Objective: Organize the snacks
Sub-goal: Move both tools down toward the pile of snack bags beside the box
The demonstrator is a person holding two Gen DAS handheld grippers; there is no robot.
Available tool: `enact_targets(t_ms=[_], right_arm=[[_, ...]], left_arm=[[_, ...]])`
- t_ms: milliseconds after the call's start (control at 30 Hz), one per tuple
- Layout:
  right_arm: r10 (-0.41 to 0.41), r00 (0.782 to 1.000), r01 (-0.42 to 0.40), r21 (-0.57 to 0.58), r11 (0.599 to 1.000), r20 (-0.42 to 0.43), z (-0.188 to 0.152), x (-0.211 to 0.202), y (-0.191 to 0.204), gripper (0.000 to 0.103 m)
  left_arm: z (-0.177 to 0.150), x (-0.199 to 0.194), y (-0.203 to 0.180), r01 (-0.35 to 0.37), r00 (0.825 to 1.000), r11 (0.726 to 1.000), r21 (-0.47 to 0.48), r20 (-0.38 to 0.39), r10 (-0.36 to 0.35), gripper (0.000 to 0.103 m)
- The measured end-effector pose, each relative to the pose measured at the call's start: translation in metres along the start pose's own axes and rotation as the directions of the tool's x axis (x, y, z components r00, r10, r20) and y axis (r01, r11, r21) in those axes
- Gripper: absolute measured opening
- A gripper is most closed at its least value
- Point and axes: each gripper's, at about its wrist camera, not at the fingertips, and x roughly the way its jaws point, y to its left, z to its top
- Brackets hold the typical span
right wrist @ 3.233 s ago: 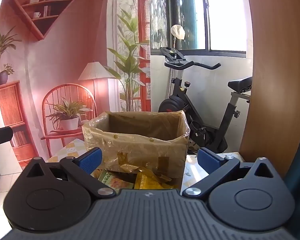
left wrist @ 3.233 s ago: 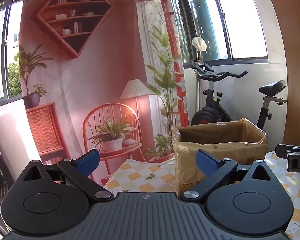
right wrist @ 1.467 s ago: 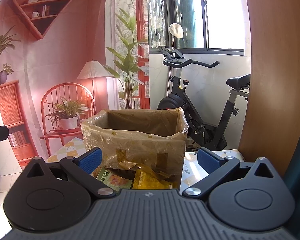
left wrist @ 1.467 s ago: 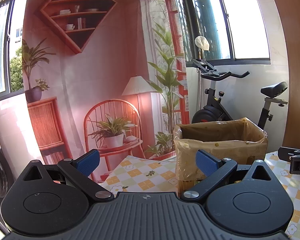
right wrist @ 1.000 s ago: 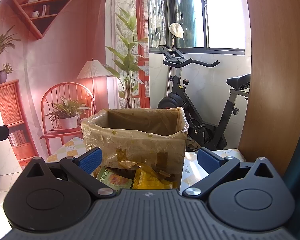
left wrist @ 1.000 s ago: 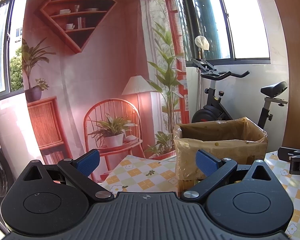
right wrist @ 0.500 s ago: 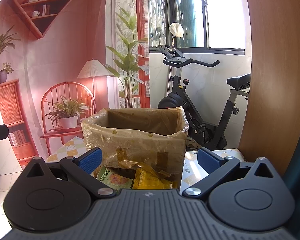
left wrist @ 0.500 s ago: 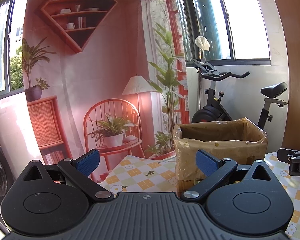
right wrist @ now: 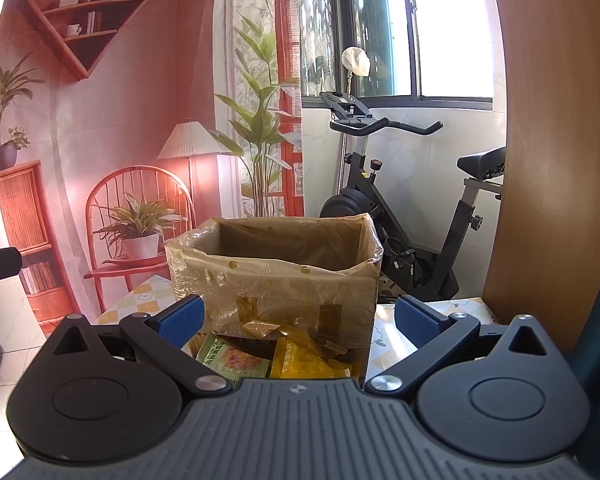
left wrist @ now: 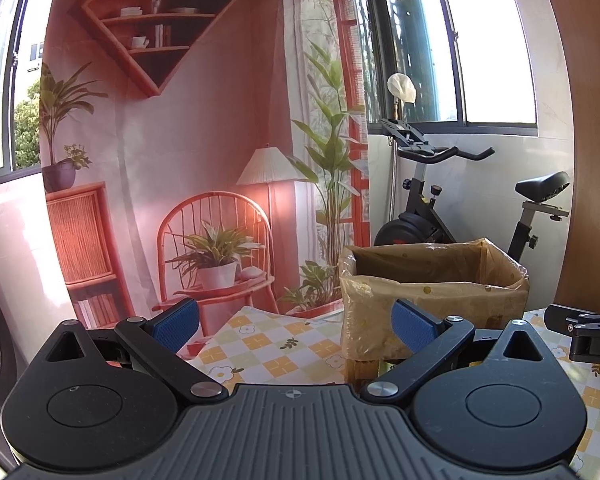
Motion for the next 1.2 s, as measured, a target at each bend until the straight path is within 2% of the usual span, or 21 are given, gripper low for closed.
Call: enact_targets(t_ms=[100,167,300,467,600,667,767,833,933,1067,1200], right_arm=[[0.03,0.999,-0.029,-0.008,1.0,0.012,-0.006,0.004,0.002,0.103],[0.053,0.998,-0.053,-0.021,0.998,0.026,-0.012,0.008,0.006,0.103],[0.079,0.996,-0.078,-0.038,0.996,0.046,-0.029,0.02,0.013,0.103],[0.07,0.997,-0.07,-0.024,0.997,-0.012,-0.067,0.049,0.023,0.103],[0.06,0.994,-0.058,0.018,0.998,-0.089,-0.108,0.071,0.031,0.103],[0.064,0.988,-0.056,0.059,0.997,-0.143,-0.125,0.082,0.033,0.103],[0.107,0.968,-0.077,0.137,0.988,-0.228,-0.141,0.1,0.031,0.103],[0.115,0.954,-0.058,0.207,0.977,-0.278,-0.147,0.112,0.025,0.102],[0.124,0.93,-0.027,0.27,0.963,-0.347,-0.156,0.128,0.021,0.1],[0.186,0.898,-0.04,0.346,0.937,-0.399,-0.166,0.147,0.019,0.1],[0.216,0.889,-0.049,0.386,0.921,-0.403,-0.168,0.156,0.015,0.101]], left_arm=[[-0.008,0.004,0.006,0.024,0.999,0.999,-0.03,0.022,-0.023,0.103],[-0.012,0.011,0.01,0.034,0.999,0.999,-0.033,0.009,-0.033,0.103],[-0.025,0.029,0.014,-0.033,0.999,0.999,0.031,0.007,0.033,0.103],[-0.044,0.048,0.03,-0.021,1.0,1.0,0.017,0.017,0.021,0.103],[-0.057,0.065,0.042,-0.058,0.998,0.998,0.014,-0.019,0.058,0.103],[-0.062,0.074,0.047,-0.059,0.998,0.998,0.033,-0.036,0.061,0.103],[-0.069,0.086,0.055,-0.012,0.999,1.0,0.026,-0.042,0.013,0.103],[-0.073,0.093,0.058,0.009,0.999,1.0,0.021,-0.039,-0.008,0.103],[-0.081,0.106,0.057,0.005,0.999,0.999,0.049,-0.047,-0.003,0.103],[-0.089,0.133,0.063,0.039,0.994,0.997,0.059,-0.108,-0.033,0.103],[-0.098,0.158,0.067,0.091,0.983,0.993,0.072,-0.168,-0.078,0.102]])
